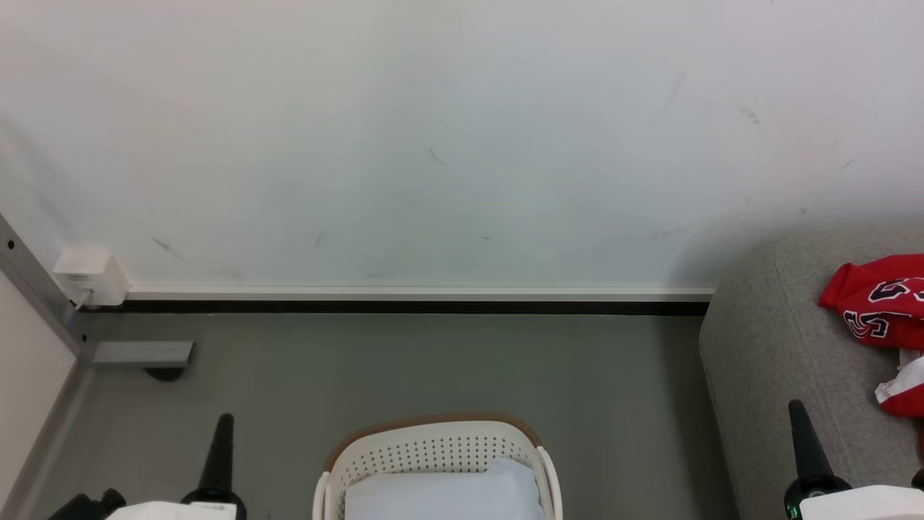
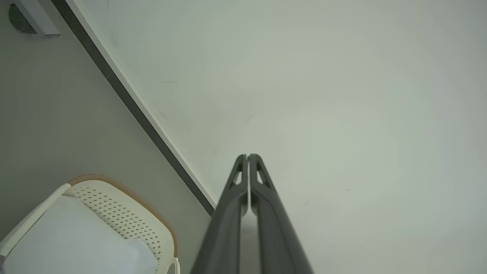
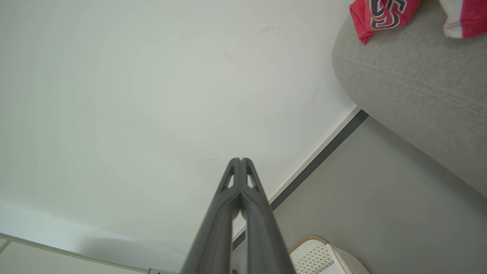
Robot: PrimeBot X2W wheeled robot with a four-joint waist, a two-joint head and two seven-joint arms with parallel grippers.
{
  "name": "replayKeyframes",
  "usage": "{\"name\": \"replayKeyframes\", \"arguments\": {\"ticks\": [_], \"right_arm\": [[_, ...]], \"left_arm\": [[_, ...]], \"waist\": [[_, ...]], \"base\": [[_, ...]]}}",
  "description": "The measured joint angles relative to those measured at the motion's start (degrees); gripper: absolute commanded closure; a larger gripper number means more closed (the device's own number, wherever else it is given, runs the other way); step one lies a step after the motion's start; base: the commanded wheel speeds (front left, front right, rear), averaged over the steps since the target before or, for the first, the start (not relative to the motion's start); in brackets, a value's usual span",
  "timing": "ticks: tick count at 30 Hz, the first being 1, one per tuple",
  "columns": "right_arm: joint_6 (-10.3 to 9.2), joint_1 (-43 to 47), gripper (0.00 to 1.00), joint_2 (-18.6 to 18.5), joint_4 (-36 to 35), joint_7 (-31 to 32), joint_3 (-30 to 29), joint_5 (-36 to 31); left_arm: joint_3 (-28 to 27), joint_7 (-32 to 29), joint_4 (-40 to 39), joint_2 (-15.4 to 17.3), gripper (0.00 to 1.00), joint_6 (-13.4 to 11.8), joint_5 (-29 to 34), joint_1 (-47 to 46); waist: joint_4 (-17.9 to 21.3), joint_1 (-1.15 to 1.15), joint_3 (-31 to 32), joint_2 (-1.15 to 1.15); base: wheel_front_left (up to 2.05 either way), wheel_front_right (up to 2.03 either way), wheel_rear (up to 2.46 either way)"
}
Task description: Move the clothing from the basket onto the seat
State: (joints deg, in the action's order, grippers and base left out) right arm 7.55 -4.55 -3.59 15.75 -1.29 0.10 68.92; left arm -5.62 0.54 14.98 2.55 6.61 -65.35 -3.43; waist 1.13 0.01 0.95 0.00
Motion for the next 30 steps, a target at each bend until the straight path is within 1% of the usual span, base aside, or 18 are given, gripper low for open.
{"name": "replayKeyframes", "arguments": {"ticks": [30], "right_arm": [[0.0,-0.68,1.0,0.07,-0.92,4.21,-3.34,13.56]], "left_arm": [[-0.54,-4.02,-0.49,0.07,1.0,0.44,-15.05,-1.41]], "waist": [[-0.57,-0.01,-0.57,0.0]], "base": [[0.0,0.0,0.0]]}}
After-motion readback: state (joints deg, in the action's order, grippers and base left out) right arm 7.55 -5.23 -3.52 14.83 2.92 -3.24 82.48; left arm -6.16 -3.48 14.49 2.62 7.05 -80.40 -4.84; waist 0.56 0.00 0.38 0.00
